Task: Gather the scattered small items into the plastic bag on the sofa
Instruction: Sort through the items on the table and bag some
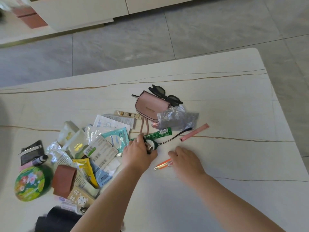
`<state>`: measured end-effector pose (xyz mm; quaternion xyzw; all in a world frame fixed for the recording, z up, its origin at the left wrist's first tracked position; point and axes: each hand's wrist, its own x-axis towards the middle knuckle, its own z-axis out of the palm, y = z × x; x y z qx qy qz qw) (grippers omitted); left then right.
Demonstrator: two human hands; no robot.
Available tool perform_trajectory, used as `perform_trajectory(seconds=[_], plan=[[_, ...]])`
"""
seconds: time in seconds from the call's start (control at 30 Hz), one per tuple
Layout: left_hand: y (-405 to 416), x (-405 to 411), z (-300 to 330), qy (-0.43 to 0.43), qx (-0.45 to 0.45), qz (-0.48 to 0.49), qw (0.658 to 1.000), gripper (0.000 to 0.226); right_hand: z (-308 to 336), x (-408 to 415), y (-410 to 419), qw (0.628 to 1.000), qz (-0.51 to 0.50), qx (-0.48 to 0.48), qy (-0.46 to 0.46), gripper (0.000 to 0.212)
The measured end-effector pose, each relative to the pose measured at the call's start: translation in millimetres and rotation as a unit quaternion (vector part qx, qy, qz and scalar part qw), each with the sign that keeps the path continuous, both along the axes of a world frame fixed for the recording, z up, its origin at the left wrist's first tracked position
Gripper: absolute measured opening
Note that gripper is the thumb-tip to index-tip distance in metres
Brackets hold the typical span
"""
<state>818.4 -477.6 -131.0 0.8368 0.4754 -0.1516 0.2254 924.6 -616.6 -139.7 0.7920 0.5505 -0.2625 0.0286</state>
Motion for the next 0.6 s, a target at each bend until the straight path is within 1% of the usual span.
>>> perform_trajectory(seconds=[0.07, 0.13, 0.2, 0.23, 0.3, 0.37, 0.43, 0.5, 0.6], plan=[[5, 6, -3, 0.001, 0.013, -0.032, 0.999, 0.071, -8, -1, 3, 1.000, -0.001, -0.027, -0.014, 0.031], [8, 12, -5, -0.007, 0.024, -0.045, 0.999, 0.068, -6, -1, -2, 0.999, -0.034, -0.024, -0.003, 0.024], [8, 16, -8, -0.015, 0.020, -0.038, 0.999, 0.065, 1, 3, -12, 0.998, -0.050, -0.014, 0.018, 0.026], [7, 18, -9, -0.014, 0.015, -0.034, 0.999, 0.064, 4, 6, -19, 0.999, -0.044, -0.007, 0.008, 0.027], [3, 22, -12, -0.002, 0.006, -0.037, 0.999, 0.062, 11, 18, -29, 0.997, -0.079, 0.002, -0.013, 0.029], [-1, 25, -14, 0.003, 0.000, -0.040, 0.999, 0.062, 10, 32, -37, 0.993, -0.119, 0.004, -0.005, 0.019], [-4, 27, -16, 0.003, 0.003, -0.034, 0.999, 0.062, 7, 48, -41, 0.989, -0.146, 0.030, -0.015, 0.009], [-6, 27, -16, 0.007, 0.006, -0.028, 1.000, 0.062, 6, 61, -37, 0.986, -0.161, 0.028, -0.021, 0.014], [-7, 30, -18, 0.018, -0.003, -0.025, 1.000, 0.063, 5, 77, -23, 0.987, -0.160, 0.011, -0.009, 0.033]])
